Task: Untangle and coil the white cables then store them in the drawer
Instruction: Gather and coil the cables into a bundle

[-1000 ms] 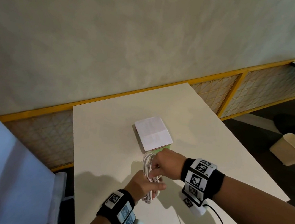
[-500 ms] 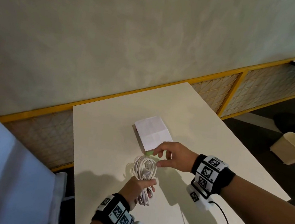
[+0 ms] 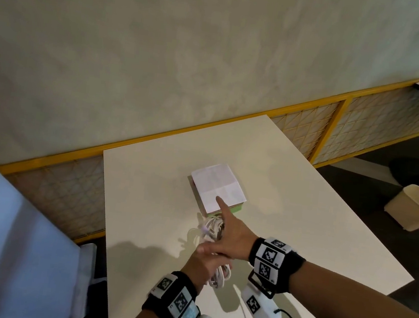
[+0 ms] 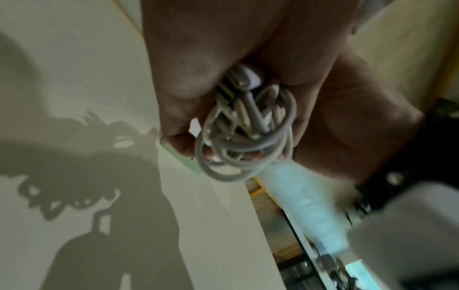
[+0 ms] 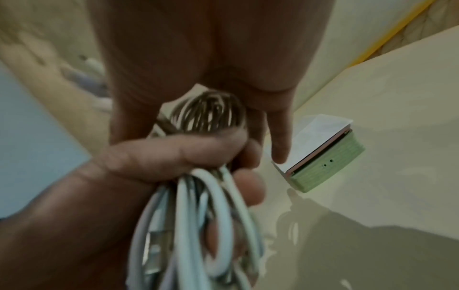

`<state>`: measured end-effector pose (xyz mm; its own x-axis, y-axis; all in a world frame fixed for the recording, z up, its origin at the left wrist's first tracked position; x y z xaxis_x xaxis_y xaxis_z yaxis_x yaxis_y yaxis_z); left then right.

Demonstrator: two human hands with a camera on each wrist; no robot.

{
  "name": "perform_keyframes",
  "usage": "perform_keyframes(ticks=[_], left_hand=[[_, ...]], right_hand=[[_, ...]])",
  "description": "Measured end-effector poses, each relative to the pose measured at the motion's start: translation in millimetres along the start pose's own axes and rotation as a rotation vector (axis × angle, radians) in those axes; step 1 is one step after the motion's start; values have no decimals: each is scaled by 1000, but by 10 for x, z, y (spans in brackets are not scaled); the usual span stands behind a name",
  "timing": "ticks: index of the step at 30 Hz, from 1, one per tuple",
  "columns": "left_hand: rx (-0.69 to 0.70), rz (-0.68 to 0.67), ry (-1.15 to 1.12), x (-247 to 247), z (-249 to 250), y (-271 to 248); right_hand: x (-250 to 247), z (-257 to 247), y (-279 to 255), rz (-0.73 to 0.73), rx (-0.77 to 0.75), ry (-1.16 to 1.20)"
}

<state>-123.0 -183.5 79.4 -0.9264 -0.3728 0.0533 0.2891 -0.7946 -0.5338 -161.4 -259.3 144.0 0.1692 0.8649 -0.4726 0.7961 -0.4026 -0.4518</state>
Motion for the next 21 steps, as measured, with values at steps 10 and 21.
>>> perform_keyframes(ticks=[10, 21], left_hand=[[63, 43, 11, -31, 41, 17], [127, 47, 57, -93, 110, 79]], right_hand=[[-84, 8, 65, 225, 21, 306], [-68, 9, 103, 296, -27, 379]])
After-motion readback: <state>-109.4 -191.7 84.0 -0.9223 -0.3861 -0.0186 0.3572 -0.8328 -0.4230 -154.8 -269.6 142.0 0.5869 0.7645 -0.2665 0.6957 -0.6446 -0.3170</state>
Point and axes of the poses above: each hand's wrist, its own y-axis towards the middle knuckle, its own x-axis out of the palm, z = x × y, the point moved 7 cm from there along y, towards the middle knuckle, and after that the axes turned 4 degrees about -z, right-handed, at the moved point
